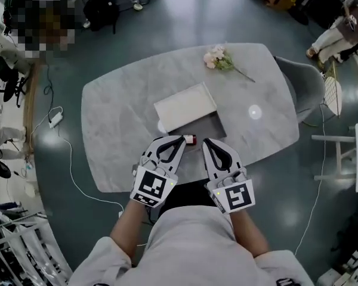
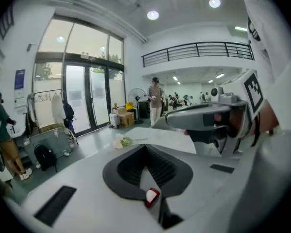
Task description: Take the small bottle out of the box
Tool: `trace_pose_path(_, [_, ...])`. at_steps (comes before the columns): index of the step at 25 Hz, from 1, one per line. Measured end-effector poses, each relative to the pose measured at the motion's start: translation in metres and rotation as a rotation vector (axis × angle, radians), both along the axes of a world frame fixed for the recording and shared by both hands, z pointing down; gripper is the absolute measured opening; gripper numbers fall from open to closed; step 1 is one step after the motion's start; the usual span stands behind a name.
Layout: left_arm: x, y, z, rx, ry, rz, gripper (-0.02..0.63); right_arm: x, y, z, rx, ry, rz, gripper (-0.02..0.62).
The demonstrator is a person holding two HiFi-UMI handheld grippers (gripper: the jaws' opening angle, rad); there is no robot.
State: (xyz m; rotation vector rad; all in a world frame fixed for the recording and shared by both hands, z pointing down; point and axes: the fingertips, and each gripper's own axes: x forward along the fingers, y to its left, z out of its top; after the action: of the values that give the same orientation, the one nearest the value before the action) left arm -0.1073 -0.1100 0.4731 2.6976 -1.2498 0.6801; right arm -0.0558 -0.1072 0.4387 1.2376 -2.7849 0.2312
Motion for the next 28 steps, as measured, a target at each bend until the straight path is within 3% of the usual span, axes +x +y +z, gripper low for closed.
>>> trace_pose_path(4, [0.009, 0.003, 0.043, -0.098, -0.142, 0.103, 0.023, 0.016, 0.002, 0.03, -0.078, 0.006, 0.023, 0.026])
trace_pose_path(10, [0.019, -0.001, 0.097, -0.229, -0.267, 0.209, 0.023, 0.024, -0.012, 0.061, -0.129, 0.026, 0.004, 0.027])
trace_pose_path(14, [0.015, 0.004, 0.14, -0.313, -0.397, 0.29, 0.023, 0.024, -0.021, 0.074, -0.172, 0.023, -0.003, 0.027])
trace_pose_path(19, [0.01, 0.008, 0.191, -0.308, -0.648, 0.405, 0.025, 0.034, -0.024, 0.089, -0.212, 0.029, 0.003, 0.027])
trace_pose_path(25, [0.013, 0.011, 0.228, -0.354, -0.761, 0.497, 0.027, 0.048, -0.025, 0.101, -0.249, 0.034, 0.013, 0.027])
trace_pose_path(26, [0.014, 0.011, 0.233, -0.359, -0.777, 0.507, 0.043, 0.05, -0.025, 0.103, -0.252, 0.038, 0.013, 0.027])
trace_pose_path(27, [0.014, 0.01, 0.238, -0.368, -0.793, 0.52, 0.112, 0.051, -0.026, 0.104, -0.253, 0.043, 0.013, 0.027])
trace_pose_path(28, [0.013, 0.011, 0.243, -0.38, -0.811, 0.535, 0.138, 0.053, -0.026, 0.105, -0.255, 0.046, 0.013, 0.027])
